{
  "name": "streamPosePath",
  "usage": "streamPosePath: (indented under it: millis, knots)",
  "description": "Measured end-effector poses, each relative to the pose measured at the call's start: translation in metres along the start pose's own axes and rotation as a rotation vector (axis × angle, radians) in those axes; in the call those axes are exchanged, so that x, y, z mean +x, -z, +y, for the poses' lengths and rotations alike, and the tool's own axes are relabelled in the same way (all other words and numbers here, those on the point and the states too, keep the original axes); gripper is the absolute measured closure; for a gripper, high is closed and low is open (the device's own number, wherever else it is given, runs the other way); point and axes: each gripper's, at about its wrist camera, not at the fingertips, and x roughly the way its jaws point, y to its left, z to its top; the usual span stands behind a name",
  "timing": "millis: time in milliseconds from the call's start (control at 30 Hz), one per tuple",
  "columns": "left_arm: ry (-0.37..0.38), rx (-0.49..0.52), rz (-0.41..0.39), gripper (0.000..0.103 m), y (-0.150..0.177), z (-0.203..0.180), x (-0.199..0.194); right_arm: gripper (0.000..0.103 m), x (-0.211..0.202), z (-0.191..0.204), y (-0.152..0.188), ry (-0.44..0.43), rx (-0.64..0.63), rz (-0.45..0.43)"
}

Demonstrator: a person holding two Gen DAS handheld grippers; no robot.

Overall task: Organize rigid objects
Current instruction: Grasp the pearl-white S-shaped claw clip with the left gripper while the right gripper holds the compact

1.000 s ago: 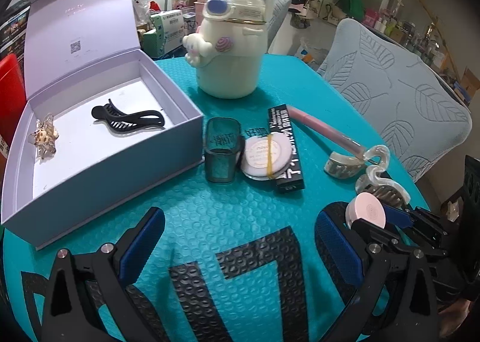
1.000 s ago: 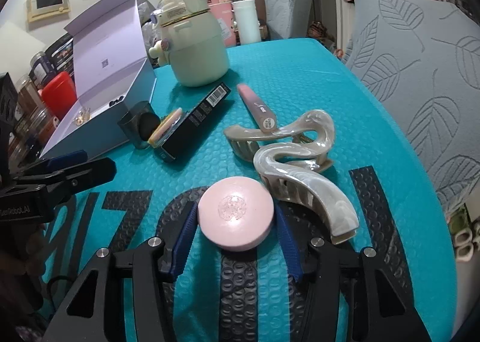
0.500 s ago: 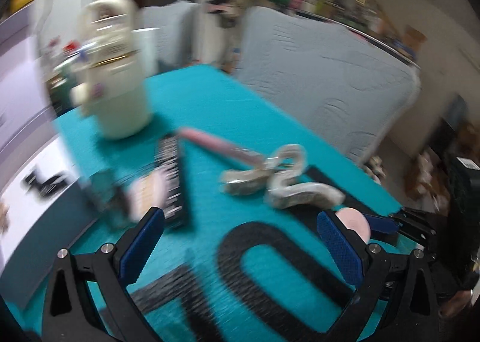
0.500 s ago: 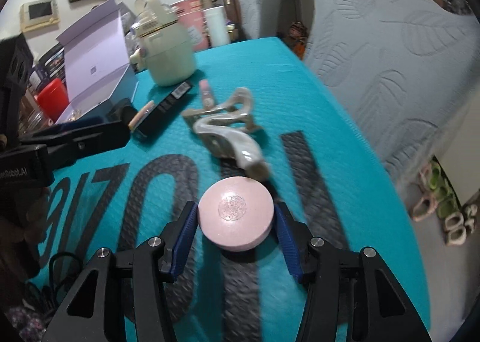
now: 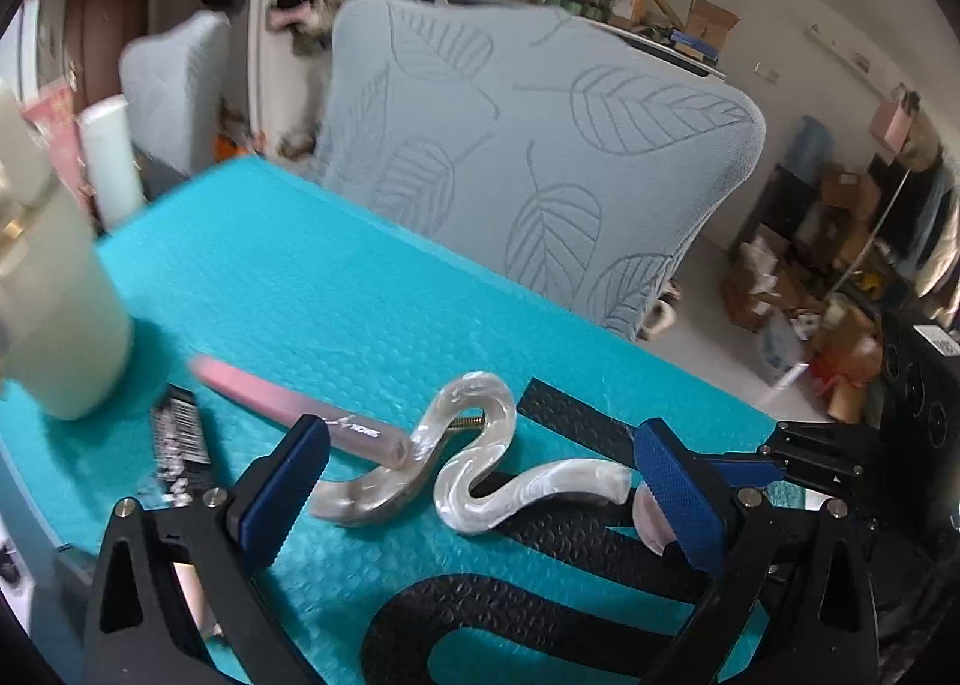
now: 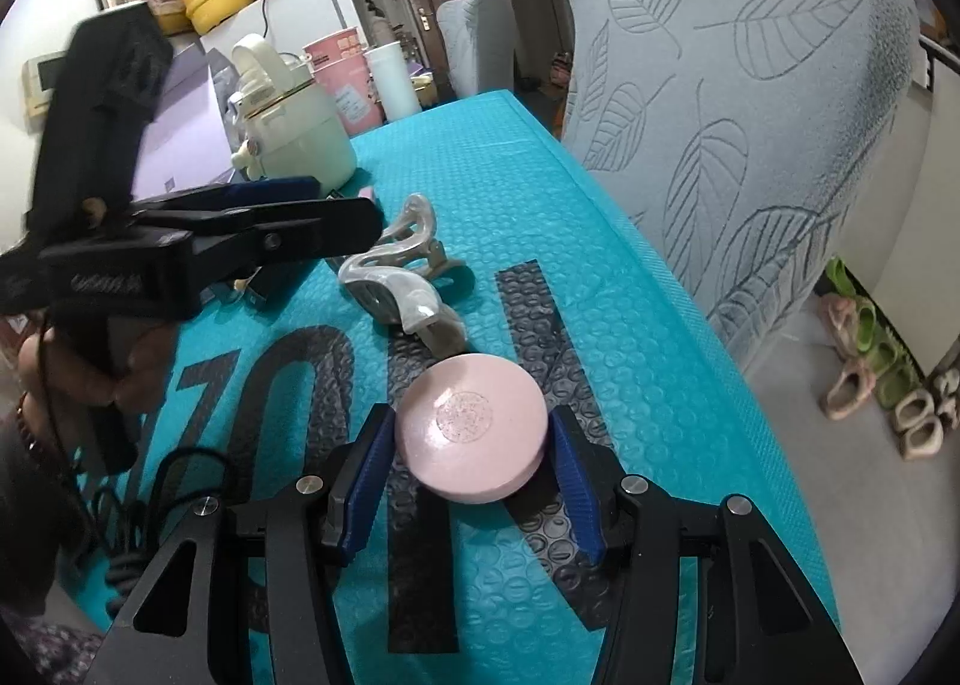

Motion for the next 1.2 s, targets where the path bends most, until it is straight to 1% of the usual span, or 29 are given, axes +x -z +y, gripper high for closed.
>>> streamPosePath:
  millis: [100, 167, 300, 367, 500, 667, 700, 733, 767, 800, 833, 867, 933, 1033, 1200]
  knots:
    - [0.014, -0.029, 0.068, 0.0, 0.001, 0.009, 0.018, 0.051, 0.001, -0.001, -0.001, -0.002, 0.003, 0.003]
    - [0.013, -0.033, 0.083, 0.0, 0.003, 0.01, 0.023, 0.051, 0.003, -0.002, -0.002, -0.002, 0.006, 0.007]
    - [0.06, -0.025, 0.117, 0.0, 0.009, 0.006, 0.028, 0.051, 0.002, -0.003, -0.003, -0.002, 0.005, 0.009]
    - [0.069, -0.006, 0.137, 0.0, 0.012, 0.001, 0.032, 0.051, 0.002, -0.003, -0.003, -0.003, 0.006, 0.013]
    - [0.069, 0.031, 0.153, 0.0, 0.011, -0.008, 0.04, 0.051, 0.002, -0.004, -0.004, 0.002, -0.002, 0.018]
    - [0.054, 0.026, 0.151, 0.0, 0.009, -0.011, 0.043, 0.051, 0.003, -0.004, -0.004, 0.006, -0.003, 0.022]
    - [0.039, 0.027, 0.143, 0.006, 0.009, -0.012, 0.043, 0.051, 0.003, -0.004, -0.004, 0.007, -0.003, 0.023]
    - [0.009, 0.037, 0.136, 0.016, 0.01, -0.013, 0.042, 0.051, 0.003, -0.004, -0.004, 0.007, -0.003, 0.024]
    - [-0.009, 0.048, 0.131, 0.022, 0.01, -0.014, 0.041, 0.051, 0.004, -0.004, -0.004, 0.008, -0.002, 0.024]
    - [-0.023, 0.064, 0.125, 0.037, 0.012, -0.016, 0.039, 0.051, 0.004, -0.004, -0.004, 0.007, -0.002, 0.024]
    - [-0.036, 0.069, 0.122, 0.043, 0.013, -0.016, 0.037, 0.051, 0.004, -0.004, -0.004, 0.007, -0.001, 0.024]
    - [-0.04, 0.07, 0.118, 0.043, 0.014, -0.016, 0.037, 0.051, 0.004, -0.004, -0.004, 0.006, 0.002, 0.024]
    - [-0.021, 0.061, 0.112, 0.043, 0.016, -0.015, 0.034, 0.051, 0.004, -0.004, -0.003, 0.005, 0.007, 0.024]
    - [-0.015, 0.026, 0.116, 0.044, 0.021, -0.013, 0.027, 0.051, 0.004, -0.005, -0.002, 0.004, 0.013, 0.02]
    - [-0.063, -0.001, 0.096, 0.044, 0.03, -0.011, 0.006, 0.051, 0.001, -0.003, -0.001, 0.011, 0.011, 0.009]
